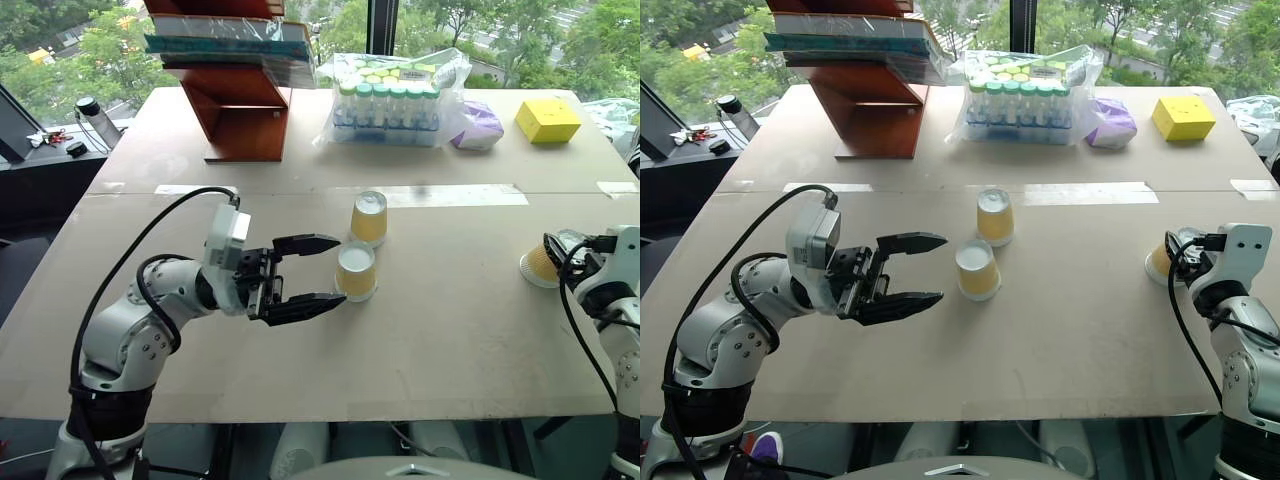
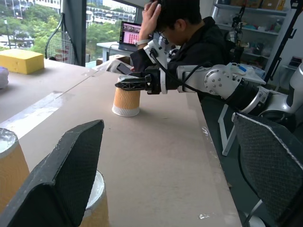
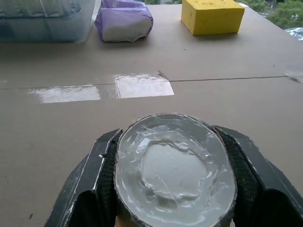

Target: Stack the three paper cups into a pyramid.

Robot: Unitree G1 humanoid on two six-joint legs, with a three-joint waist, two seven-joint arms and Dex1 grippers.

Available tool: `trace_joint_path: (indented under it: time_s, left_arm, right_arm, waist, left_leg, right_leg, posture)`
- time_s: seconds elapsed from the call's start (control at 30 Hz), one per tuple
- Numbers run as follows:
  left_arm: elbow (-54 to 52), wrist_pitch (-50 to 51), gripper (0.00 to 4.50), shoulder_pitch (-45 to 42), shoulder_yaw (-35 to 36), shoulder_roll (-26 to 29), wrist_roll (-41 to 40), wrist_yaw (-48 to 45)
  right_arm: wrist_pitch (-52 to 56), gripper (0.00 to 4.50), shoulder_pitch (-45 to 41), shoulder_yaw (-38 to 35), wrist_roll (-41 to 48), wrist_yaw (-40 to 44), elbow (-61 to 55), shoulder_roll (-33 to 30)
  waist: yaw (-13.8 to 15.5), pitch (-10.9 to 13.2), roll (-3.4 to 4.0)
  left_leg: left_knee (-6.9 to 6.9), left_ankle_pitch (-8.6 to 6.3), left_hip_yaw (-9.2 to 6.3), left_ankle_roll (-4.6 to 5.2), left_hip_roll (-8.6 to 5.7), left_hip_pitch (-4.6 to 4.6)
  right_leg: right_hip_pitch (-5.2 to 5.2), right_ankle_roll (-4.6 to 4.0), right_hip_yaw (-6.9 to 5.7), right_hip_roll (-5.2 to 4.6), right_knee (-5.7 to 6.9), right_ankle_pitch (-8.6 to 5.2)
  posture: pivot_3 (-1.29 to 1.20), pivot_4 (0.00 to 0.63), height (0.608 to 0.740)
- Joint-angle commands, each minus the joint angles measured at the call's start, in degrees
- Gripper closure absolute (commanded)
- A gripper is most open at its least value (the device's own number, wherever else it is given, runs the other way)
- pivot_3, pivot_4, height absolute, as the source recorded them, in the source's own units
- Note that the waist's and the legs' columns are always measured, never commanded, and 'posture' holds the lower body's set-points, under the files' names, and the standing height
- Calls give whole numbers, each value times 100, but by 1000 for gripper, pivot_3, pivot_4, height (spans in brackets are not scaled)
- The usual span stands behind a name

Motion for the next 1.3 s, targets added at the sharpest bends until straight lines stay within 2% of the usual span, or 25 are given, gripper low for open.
trace_joint_path:
  time_s: [0.03, 0.1, 0.17, 0.23, 0.43, 0.7, 1.3]
  left_arm:
    - [148, -112, 0, -36, 347, -38, 1, 274]
    - [488, -244, 0, -145, 508, -51, 155, 428]
    - [747, -402, 0, -228, 618, -70, 253, 425]
    - [975, -580, 0, -241, 680, -17, 328, 191]
    - [1712, -474, 0, -25, 1043, 646, 140, -999]
    - [1669, -675, 0, 396, 1179, 718, 259, -1306]
    - [1200, -658, 0, 770, 1257, 697, 153, -1320]
  right_arm:
    - [-93, 2354, 46, 645, 330, 952, -1350, -527]
    - [175, 2354, -74, 1192, 791, 1394, -2028, -713]
    - [353, 2354, -240, 1626, 913, 1455, -2252, -722]
    - [379, 2354, -401, 2070, 767, 1525, -2276, -752]
    - [323, 2354, -756, 2915, 275, 1725, -1877, -835]
    - [-166, 2354, -937, 3439, -83, 2040, -1231, -557]
    - [-386, 2354, -1348, 3702, -499, 2416, -720, -243]
  waist:
    - [-14, 7, 11]
    - [-58, 8, 13]
    - [-60, 10, 8]
    - [-29, 10, 3]
    - [-2, 16, -10]
    - [-7, 19, -14]
    - [-3, 19, -15]
  left_leg:
    - [0, 0, 0, 0, 0, 0]
    - [-7, 0, 4, 0, 3, 7]
    - [-11, 0, -5, 0, 13, 13]
    - [-11, 0, -14, 0, 18, 10]
    - [-11, 0, -6, 0, 6, -8]
    - [-43, 0, -13, -1, 11, -7]
    - [-50, 0, -9, -1, 12, -8]
  right_leg:
    - [0, 0, 0, 0, 0, 0]
    - [-2, 1, 6, 3, 1, 0]
    - [-1, 0, 1, 20, 2, 0]
    - [-1, -2, -11, 26, 2, 0]
    - [-2, -2, -7, -1, -29, 0]
    - [-3, -1, -17, -4, -46, 1]
    - [-16, -1, -12, -3, -42, 2]
  posture:
    - [0, 150, 740]
    - [0, 150, 740]
    - [0, 150, 740]
    - [0, 150, 740]
    - [0, 150, 740]
    - [0, 150, 740]
    - [0, 150, 740]
